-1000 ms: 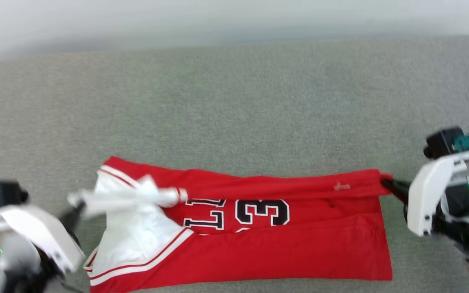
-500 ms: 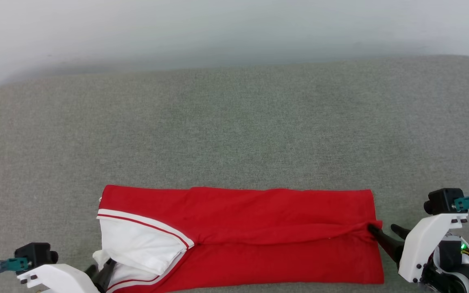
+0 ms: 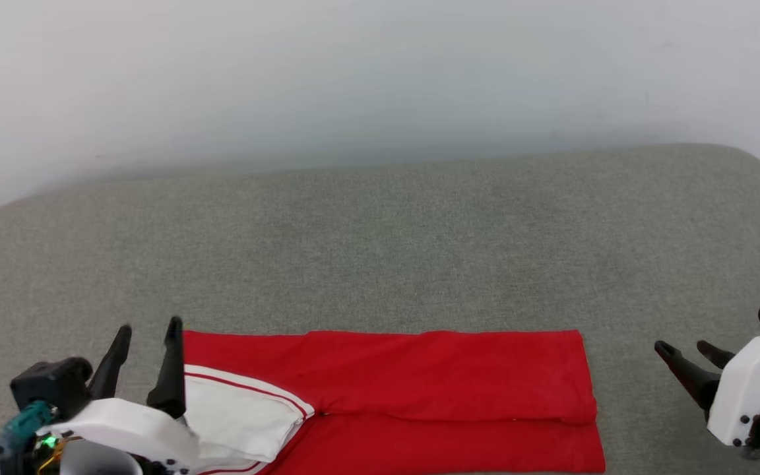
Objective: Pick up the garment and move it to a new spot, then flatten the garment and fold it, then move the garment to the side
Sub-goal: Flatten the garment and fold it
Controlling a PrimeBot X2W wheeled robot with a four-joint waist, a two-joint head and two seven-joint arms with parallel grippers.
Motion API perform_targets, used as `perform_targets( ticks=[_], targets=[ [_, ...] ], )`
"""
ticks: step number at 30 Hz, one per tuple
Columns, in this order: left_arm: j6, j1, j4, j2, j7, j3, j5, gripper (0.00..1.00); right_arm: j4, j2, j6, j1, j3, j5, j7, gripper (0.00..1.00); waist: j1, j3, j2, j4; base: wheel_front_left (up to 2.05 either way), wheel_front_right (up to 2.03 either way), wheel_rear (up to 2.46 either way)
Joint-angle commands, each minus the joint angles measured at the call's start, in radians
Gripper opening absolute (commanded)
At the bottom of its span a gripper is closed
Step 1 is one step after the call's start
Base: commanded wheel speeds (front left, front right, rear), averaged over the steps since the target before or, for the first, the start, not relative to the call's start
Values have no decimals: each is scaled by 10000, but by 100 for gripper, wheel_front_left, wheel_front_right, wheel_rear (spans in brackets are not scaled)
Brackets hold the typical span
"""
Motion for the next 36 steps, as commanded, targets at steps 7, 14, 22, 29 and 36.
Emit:
perform_targets(
  ticks=[7,14,22,29,36],
  targets=[
    [-12,-757,-400,-672,-2152,-807,1862,100,-119,146,-8,159,-571,-561,2413,100,2,42,0,667,0,0,0],
    [107,-1064,-197,-826,-2276,-988,2338,100,828,819,-8,-302,-636,-704,2901,100,2,712,0,1308,0,0,0],
    [83,-1305,-56,-940,-2357,-1029,2411,100,2593,1153,-8,-633,-400,-555,2915,100,2,1282,0,1758,0,0,0],
    [159,-1250,92,-862,-2392,-965,2483,100,3132,1217,-6,-819,169,-203,2989,0,2,1302,0,1689,0,0,0],
    [266,-992,174,-596,-2231,-951,2581,100,2725,584,-6,-1339,422,-79,2694,0,2,857,0,1378,0,0,0]
  ],
)
